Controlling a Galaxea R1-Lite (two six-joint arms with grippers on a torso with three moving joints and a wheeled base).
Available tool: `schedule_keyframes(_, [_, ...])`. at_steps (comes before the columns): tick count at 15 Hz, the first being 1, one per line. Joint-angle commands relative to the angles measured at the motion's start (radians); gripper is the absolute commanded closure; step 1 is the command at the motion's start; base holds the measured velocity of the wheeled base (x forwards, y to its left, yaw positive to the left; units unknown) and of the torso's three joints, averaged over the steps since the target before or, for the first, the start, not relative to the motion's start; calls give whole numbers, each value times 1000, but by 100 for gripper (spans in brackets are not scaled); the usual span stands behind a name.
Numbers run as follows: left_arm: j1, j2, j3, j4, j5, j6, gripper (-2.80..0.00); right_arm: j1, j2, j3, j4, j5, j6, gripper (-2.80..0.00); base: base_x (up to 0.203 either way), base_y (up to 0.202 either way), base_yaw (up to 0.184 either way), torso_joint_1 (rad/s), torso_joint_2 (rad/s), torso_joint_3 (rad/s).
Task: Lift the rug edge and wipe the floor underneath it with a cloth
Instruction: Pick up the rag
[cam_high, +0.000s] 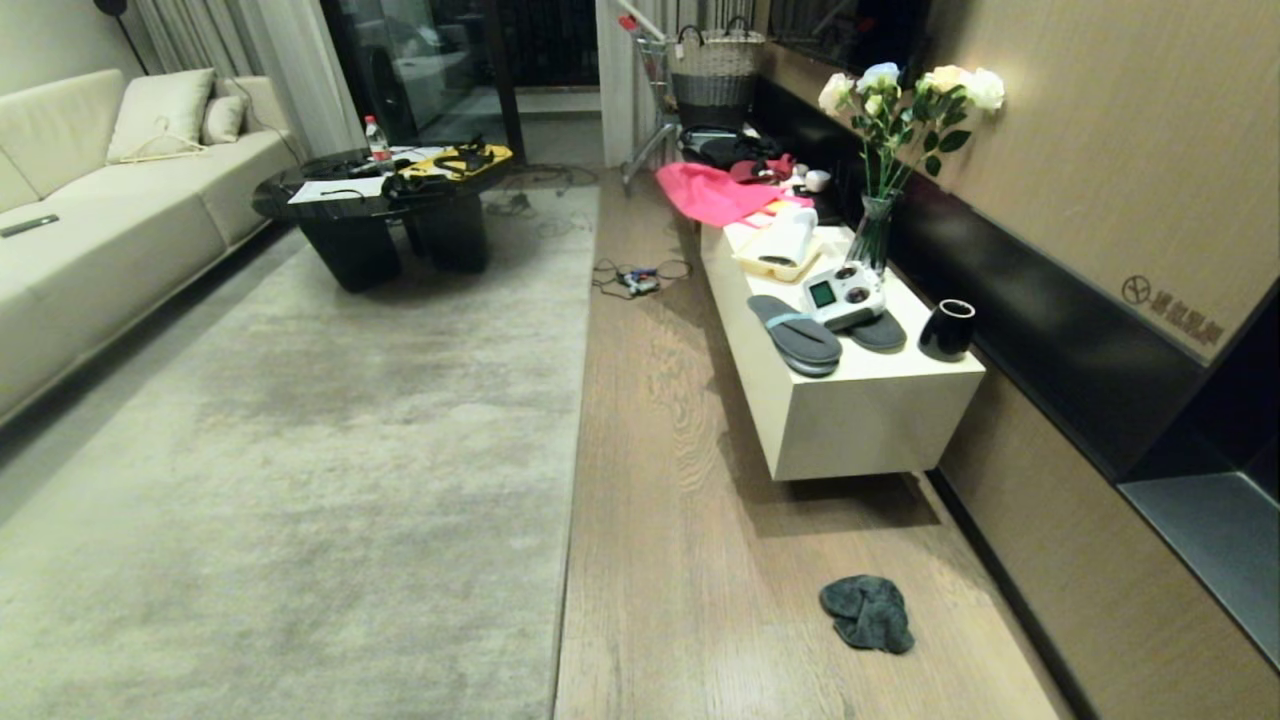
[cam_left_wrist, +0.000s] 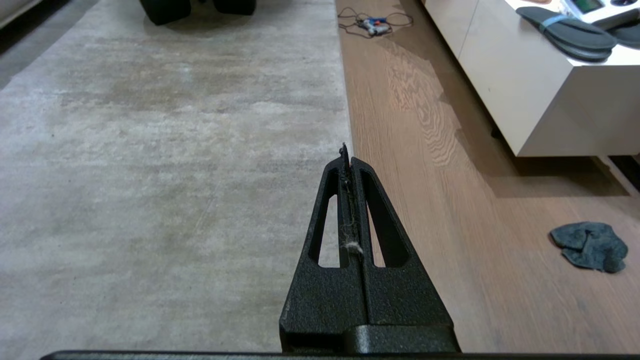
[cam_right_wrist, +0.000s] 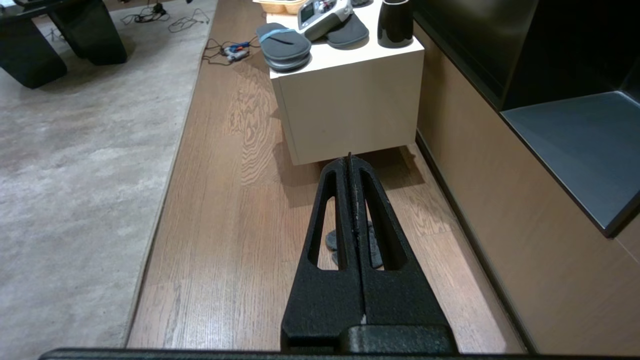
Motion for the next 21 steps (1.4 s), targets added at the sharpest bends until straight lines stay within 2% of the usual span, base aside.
schedule_keyframes(1, [0,0,0,-1,0,-1,0,0,0,0,0,-1,0,0,0,0,0,0,0,0])
schedule_keyframes(21, [0,0,0,-1,0,-1,0,0,0,0,0,-1,0,0,0,0,0,3,14,16])
